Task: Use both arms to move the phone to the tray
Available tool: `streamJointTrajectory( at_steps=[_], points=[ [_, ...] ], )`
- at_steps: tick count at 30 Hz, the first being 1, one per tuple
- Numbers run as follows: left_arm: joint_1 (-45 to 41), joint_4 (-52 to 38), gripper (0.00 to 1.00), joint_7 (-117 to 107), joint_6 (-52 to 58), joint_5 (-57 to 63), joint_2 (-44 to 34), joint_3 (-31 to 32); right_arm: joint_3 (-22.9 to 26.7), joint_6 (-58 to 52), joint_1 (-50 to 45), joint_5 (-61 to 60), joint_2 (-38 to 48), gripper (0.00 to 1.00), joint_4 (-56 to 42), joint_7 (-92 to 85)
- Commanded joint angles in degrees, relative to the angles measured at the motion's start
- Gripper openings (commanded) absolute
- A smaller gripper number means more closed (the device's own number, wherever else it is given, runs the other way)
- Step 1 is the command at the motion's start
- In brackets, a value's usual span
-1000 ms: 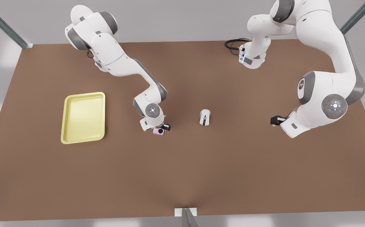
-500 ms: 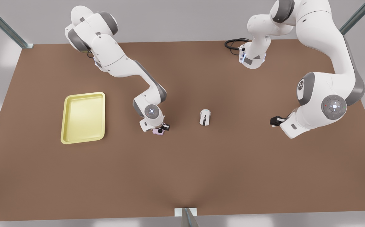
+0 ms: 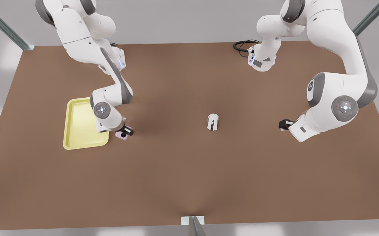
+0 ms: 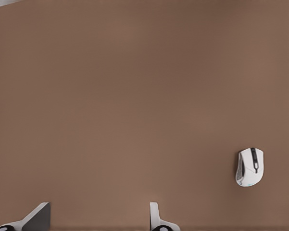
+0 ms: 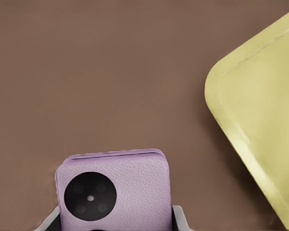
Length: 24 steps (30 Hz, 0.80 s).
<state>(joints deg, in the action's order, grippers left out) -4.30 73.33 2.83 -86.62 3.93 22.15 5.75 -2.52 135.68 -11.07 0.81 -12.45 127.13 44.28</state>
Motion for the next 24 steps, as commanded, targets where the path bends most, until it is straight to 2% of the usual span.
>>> streamJointTrajectory(
  at_steps=[1,5,7,9,12,14,17,18,20,21,24],
  points=[
    [0.00,-0.03,1.00,-1.96,0.13,-0.07,-0.09,0.05,0.15,-5.77,5.26,0.24,4.37,0.74,2.60,-36.71],
    [0.00,-0.03,1.00,-2.04,0.05,-0.07,0.09,0.05,0.68,-6.74,18.88,0.33,5.42,0.74,7.95,-52.00],
    [-0.09,-0.03,1.00,-2.75,0.05,-0.07,0.18,0.05,0.77,-5.78,19.51,0.33,4.81,0.74,10.68,-52.27],
    [-0.09,-0.03,1.00,-2.75,0.05,-0.07,0.18,0.05,1.38,-4.02,21.70,0.33,-0.90,0.74,9.98,-55.79],
    [-0.09,-0.03,1.00,-2.83,-0.04,-0.07,0.27,0.05,1.38,-4.11,21.70,0.33,-2.75,0.74,10.33,-55.79],
    [-0.09,-0.03,1.00,-2.92,-0.04,-0.07,0.27,0.05,1.38,-4.37,21.70,0.33,-2.93,1.00,9.89,-55.70],
    [-0.09,-0.03,1.00,-2.83,-0.13,-0.07,0.35,0.05,1.38,-4.72,21.70,0.33,-2.05,1.00,9.80,-55.79],
    [-0.09,-0.03,1.00,-2.84,-0.13,-0.07,0.35,0.05,1.29,-6.47,21.27,0.42,-0.47,1.00,7.53,-55.35],
    [-0.09,-0.03,1.00,-2.92,-0.04,0.02,0.00,0.05,1.03,-17.38,20.74,1.65,0.94,1.00,-4.95,-55.09],
    [-0.09,-0.03,1.00,-3.10,-0.04,0.11,-0.17,0.05,1.03,-18.25,20.39,1.65,1.99,1.00,-9.35,-55.09],
    [-0.09,-1.43,1.00,-6.86,-0.13,0.46,-0.44,-0.04,4.02,-31.60,14.32,1.65,4.19,1.00,-22.88,-50.96]
  ],
)
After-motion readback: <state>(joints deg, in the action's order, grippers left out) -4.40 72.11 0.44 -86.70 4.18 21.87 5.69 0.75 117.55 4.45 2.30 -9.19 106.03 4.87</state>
